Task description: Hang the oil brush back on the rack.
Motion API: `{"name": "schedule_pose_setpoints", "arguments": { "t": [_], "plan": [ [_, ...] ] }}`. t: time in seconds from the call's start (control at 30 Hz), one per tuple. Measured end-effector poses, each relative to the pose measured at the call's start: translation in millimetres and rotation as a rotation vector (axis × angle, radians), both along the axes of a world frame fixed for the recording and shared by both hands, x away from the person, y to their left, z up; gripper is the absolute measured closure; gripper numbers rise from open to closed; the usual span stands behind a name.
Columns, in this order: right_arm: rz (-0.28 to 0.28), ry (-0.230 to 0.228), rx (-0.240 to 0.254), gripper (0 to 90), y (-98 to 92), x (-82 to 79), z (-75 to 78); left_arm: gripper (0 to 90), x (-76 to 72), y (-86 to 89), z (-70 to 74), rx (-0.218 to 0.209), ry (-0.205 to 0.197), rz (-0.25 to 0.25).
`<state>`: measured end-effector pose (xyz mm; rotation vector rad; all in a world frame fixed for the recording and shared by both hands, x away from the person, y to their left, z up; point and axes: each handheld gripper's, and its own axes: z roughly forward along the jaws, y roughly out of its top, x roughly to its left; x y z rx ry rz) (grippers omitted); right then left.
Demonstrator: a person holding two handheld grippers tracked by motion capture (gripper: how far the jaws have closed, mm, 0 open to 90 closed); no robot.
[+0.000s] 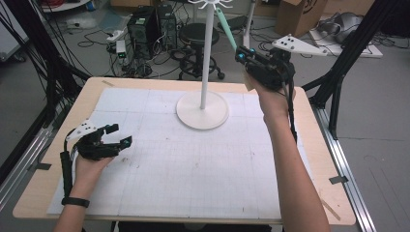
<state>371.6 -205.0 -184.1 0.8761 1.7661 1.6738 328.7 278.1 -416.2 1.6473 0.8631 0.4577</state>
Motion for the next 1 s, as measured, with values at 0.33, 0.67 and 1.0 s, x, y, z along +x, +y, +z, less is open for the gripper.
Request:
{"name": "schedule_pose_setpoints", "arguments": {
  "t": [0.33, 0.67, 1.0],
  "plan": [
    [-0.015, 0.009, -0.022, 82.6, 1.7, 5.9, 0.7, 17.3, 0.0, -0.4, -0.3, -0.002, 0.002, -0.001],
    [-0.024, 0.016, -0.033, 82.6, 5.4, 10.3, 3.5, 17.3, -0.5, -0.1, 0.0, -0.002, 0.003, -0.002],
    [-0.039, 0.022, -0.047, 82.5, 13.4, 18.0, -0.2, 17.3, -0.9, 0.2, 0.1, 0.002, 0.004, -0.005]
  ]
}}
